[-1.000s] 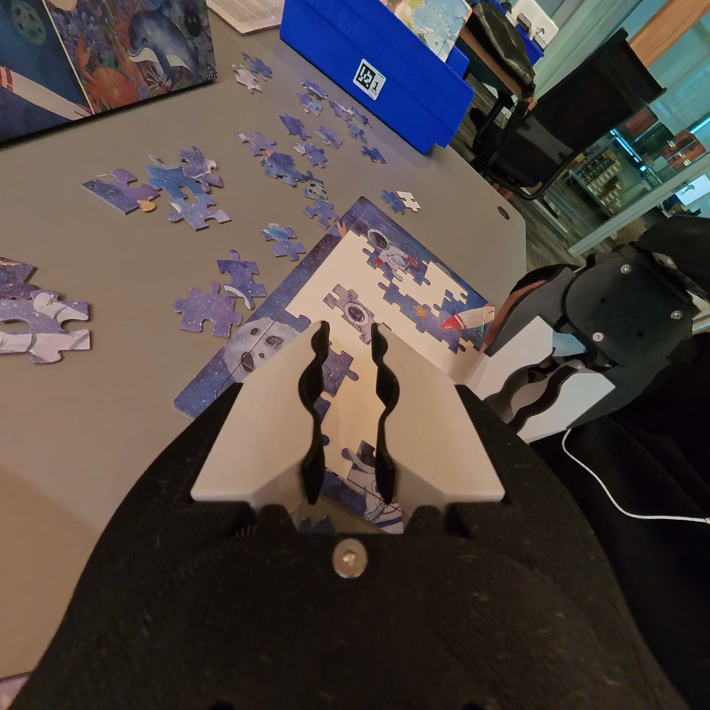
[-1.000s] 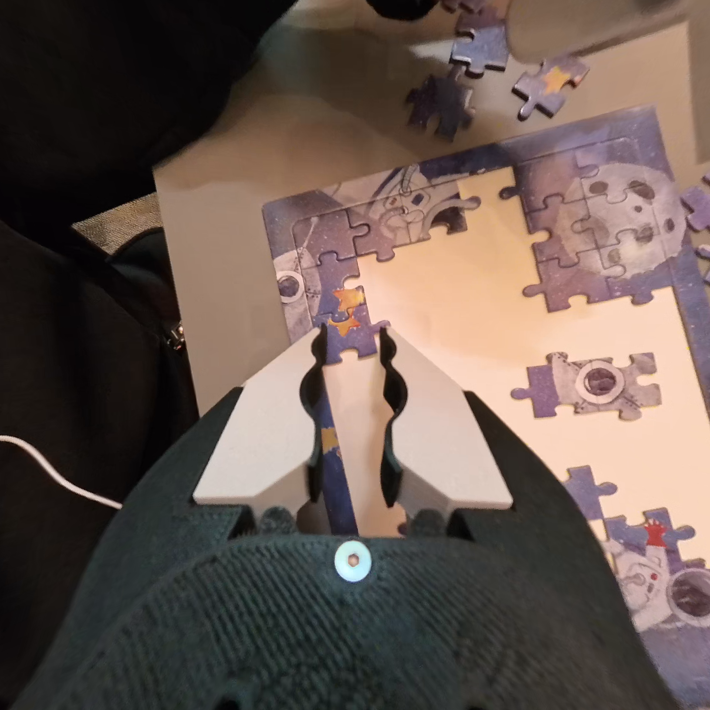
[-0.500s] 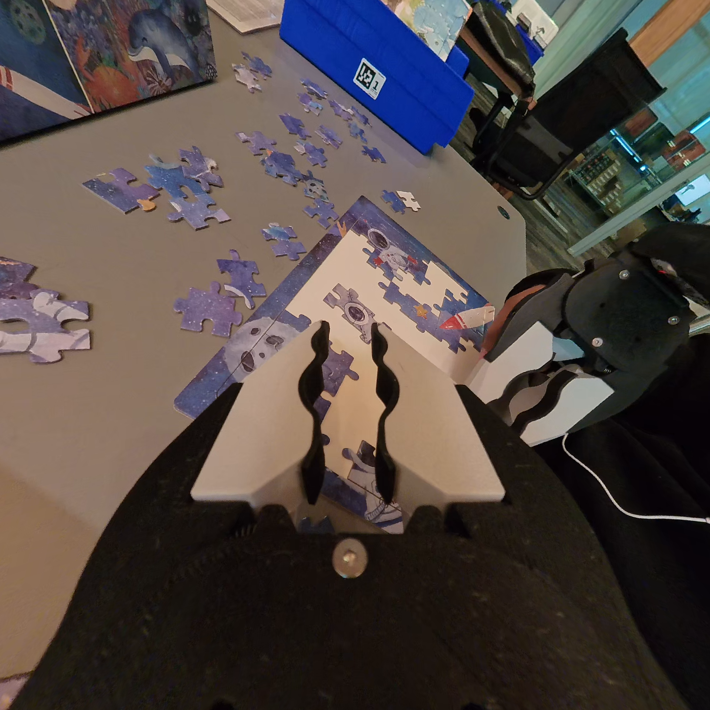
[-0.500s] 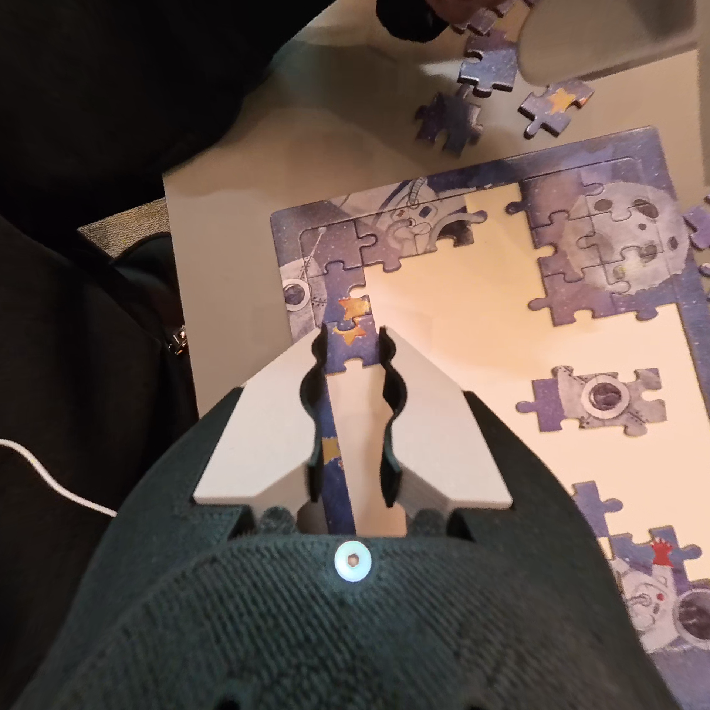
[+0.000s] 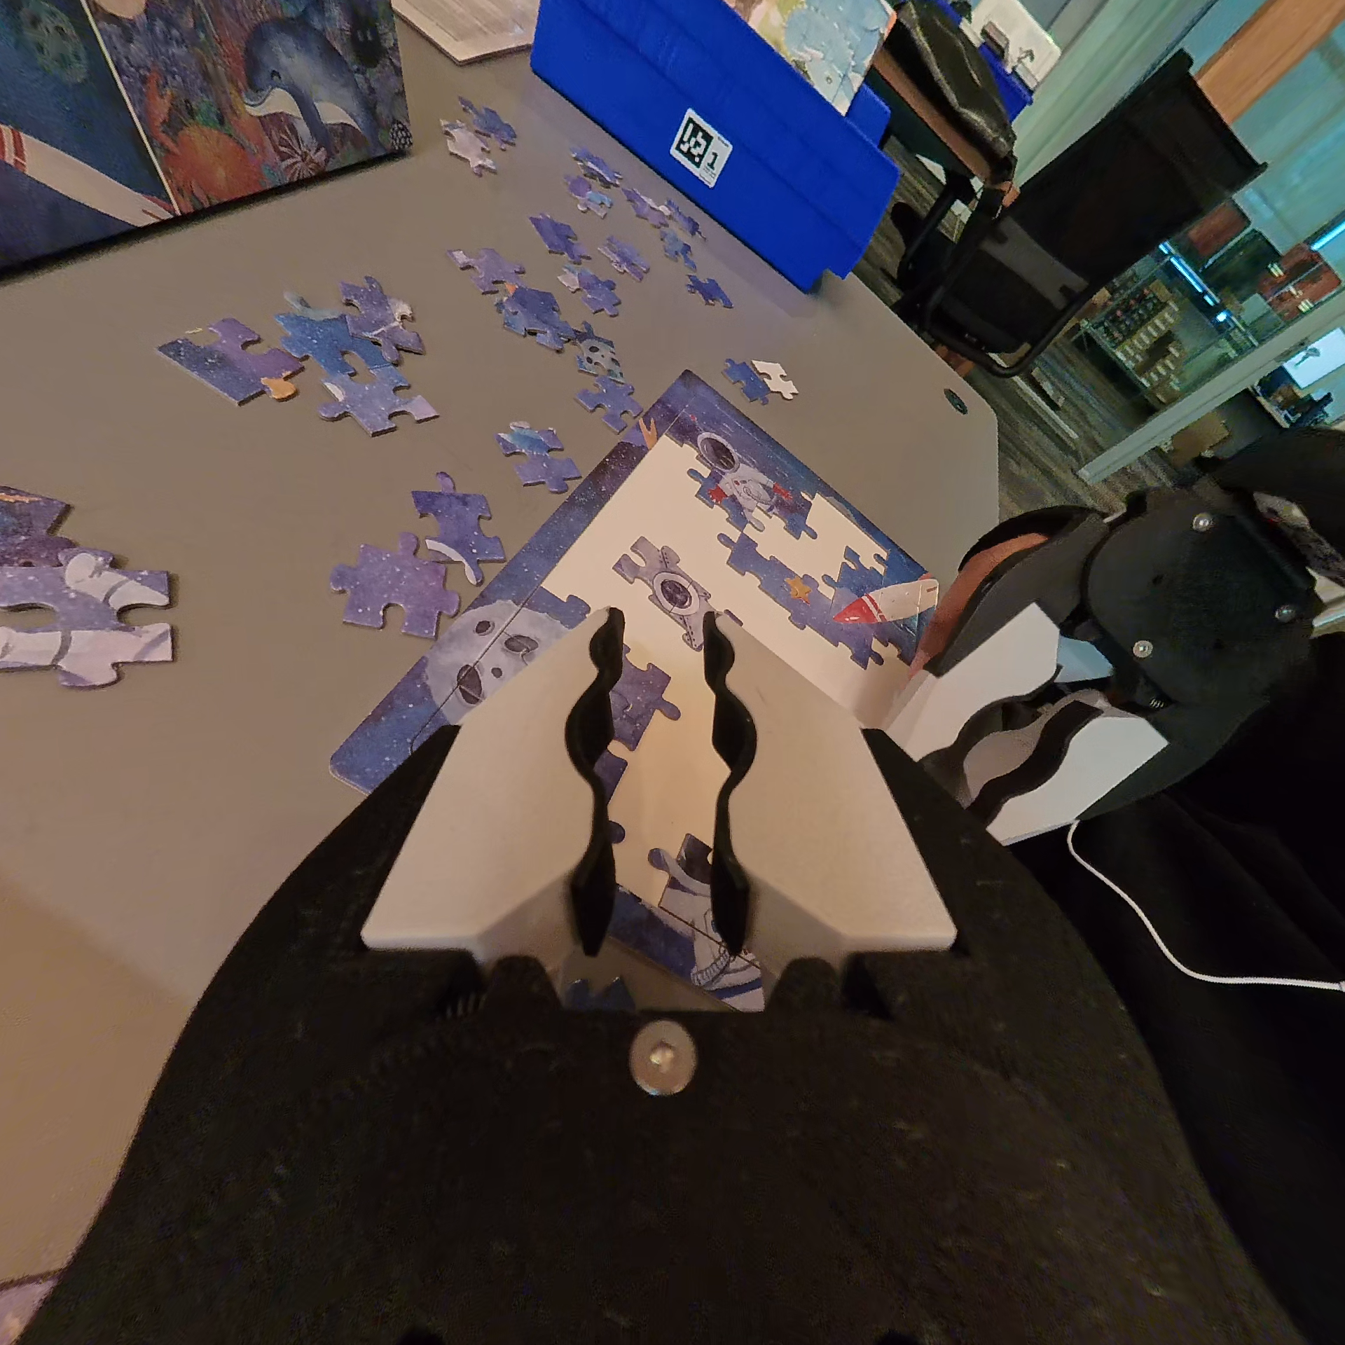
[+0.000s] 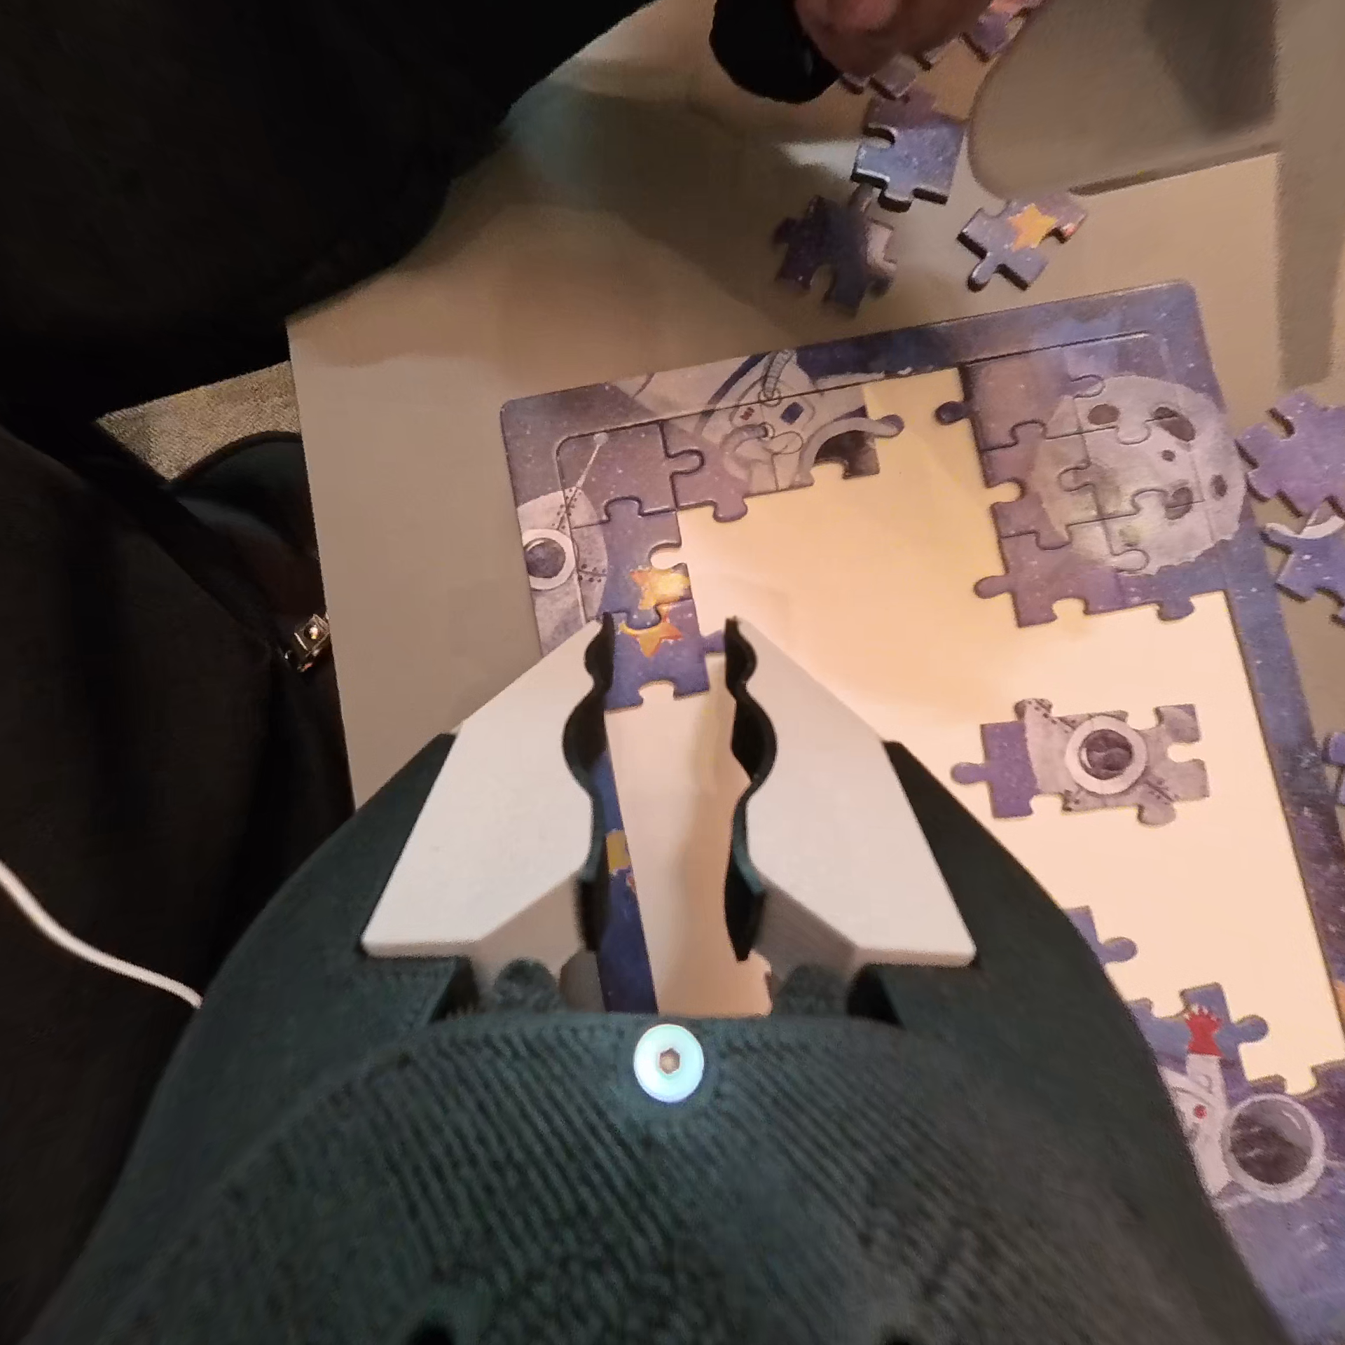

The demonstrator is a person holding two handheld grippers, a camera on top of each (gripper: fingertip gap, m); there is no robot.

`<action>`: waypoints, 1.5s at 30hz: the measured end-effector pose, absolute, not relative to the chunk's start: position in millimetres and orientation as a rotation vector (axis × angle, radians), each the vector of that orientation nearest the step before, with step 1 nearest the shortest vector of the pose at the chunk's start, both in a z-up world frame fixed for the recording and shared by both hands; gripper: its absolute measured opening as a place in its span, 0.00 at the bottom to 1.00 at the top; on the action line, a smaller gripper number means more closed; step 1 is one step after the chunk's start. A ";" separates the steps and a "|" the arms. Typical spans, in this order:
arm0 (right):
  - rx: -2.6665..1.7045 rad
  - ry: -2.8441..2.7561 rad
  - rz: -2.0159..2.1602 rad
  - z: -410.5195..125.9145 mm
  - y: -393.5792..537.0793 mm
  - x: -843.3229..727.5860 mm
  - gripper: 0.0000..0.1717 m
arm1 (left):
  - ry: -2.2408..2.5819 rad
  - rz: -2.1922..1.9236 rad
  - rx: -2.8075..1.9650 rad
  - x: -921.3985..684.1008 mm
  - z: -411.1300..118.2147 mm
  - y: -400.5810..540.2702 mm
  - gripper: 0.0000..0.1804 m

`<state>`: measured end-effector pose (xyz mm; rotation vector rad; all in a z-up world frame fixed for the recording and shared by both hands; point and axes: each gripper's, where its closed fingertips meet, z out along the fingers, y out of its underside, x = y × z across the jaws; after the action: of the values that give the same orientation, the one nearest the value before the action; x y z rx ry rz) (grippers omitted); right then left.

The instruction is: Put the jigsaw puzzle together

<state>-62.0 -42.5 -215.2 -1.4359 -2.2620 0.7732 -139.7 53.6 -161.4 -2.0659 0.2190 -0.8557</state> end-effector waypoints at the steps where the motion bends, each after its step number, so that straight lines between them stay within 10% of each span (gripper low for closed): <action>1: -1.440 -2.253 0.785 -213.8 -41.5 -61.4 0.18 | 0.218 -0.856 -2.066 -139.8 -161.5 53.7 0.11; 9: -1.488 -2.271 0.778 -225.5 -43.8 -53.6 0.28 | 0.219 -0.855 -2.069 -139.5 -162.1 53.8 0.11; 45: -1.625 -1.988 0.702 -198.6 25.7 -22.0 0.17 | 0.220 -0.847 -2.042 -139.9 -158.1 55.8 0.10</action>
<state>-22.0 25.7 -198.6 -1.6251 -1.9882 0.7021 -139.9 55.8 -158.1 -2.0422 0.2200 -0.8472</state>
